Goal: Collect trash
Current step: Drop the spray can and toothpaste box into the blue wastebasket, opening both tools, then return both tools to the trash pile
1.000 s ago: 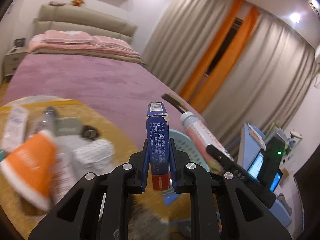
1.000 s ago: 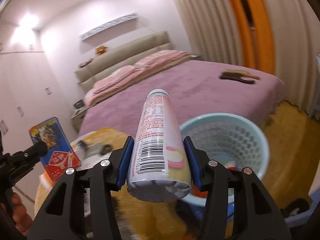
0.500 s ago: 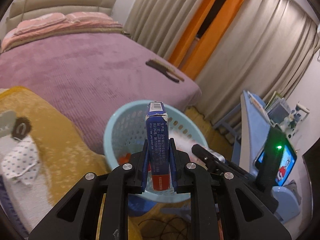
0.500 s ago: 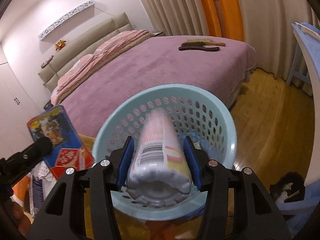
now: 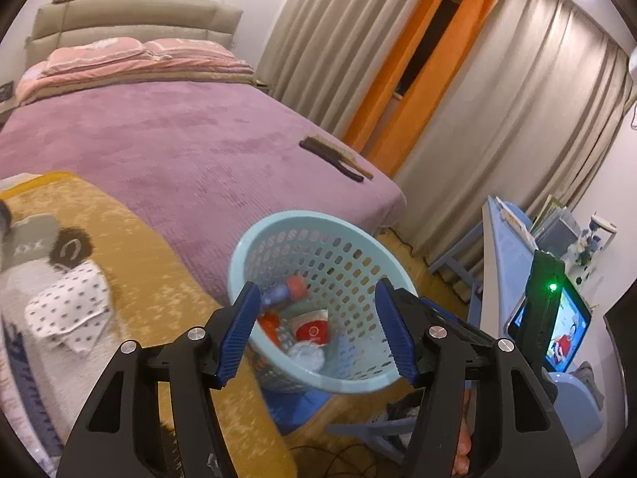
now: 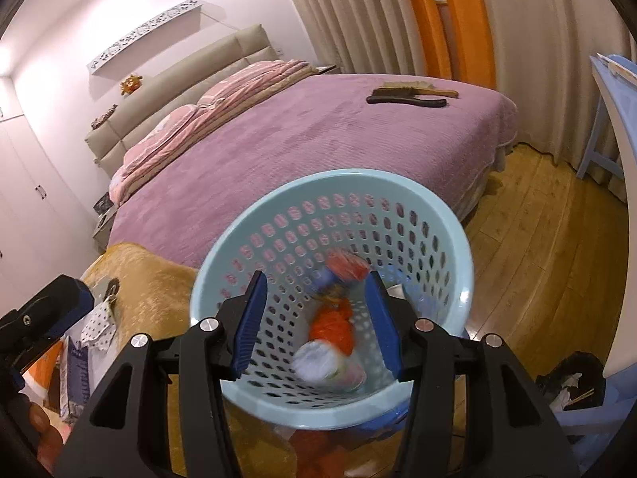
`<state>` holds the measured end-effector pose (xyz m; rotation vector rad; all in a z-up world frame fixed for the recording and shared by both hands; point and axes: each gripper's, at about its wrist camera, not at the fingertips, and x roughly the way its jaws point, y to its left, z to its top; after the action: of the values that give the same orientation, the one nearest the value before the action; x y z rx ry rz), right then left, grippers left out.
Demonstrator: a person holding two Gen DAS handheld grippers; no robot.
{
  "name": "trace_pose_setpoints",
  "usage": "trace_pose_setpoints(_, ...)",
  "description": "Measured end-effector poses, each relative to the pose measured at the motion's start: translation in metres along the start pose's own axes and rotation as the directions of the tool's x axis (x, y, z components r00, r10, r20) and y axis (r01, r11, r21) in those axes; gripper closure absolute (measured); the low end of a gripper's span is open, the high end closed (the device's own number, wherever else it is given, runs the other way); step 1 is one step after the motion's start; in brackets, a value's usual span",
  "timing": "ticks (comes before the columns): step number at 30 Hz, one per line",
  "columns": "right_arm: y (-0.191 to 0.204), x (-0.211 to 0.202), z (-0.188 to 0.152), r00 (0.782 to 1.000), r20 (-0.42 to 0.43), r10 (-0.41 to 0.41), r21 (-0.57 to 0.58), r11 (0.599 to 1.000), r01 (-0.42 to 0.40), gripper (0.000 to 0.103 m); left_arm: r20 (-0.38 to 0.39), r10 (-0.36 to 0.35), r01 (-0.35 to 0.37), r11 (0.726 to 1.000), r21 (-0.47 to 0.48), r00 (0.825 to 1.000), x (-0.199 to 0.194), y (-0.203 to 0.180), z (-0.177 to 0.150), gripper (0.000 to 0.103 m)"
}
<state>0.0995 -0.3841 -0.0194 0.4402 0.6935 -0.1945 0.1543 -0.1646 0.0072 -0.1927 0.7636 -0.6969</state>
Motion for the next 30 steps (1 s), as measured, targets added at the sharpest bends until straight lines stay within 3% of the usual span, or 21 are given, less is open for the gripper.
trace_pose_setpoints(9,0.053,-0.019,-0.005,0.997,0.013,0.08,-0.084,0.993,-0.079,0.055,0.129,0.078,-0.075,0.997,-0.03,0.989,-0.078,0.029,-0.005,0.038)
trace_pose_setpoints(14,0.09,-0.024,-0.011,0.992,0.001,0.128,-0.145,0.981,-0.127,0.055,0.217,0.151,-0.139,0.988,-0.069,0.965,-0.135,0.056,-0.008,0.032)
trace_pose_setpoints(18,0.121,-0.024,-0.022,0.985,-0.025,0.169,-0.195,0.966,-0.171,0.055,0.267,0.25,-0.229,0.968,-0.105,0.931,-0.176,0.082,-0.012,0.027)
trace_pose_setpoints(23,0.158,-0.021,-0.04,0.975,-0.069,0.209,-0.254,0.942,-0.22,0.055,0.271,0.343,-0.304,0.936,-0.175,0.899,-0.208,0.119,-0.019,0.022)
trace_pose_setpoints(27,0.188,-0.018,-0.059,0.967,-0.102,0.232,-0.305,0.918,-0.252,0.055,0.231,0.383,-0.325,0.911,-0.253,0.894,-0.218,0.155,-0.032,0.019)
trace_pose_setpoints(30,0.208,-0.017,-0.073,0.96,-0.123,0.25,-0.338,0.899,-0.278,0.047,0.204,0.388,-0.324,0.901,-0.29,0.899,-0.218,0.172,-0.039,0.018)
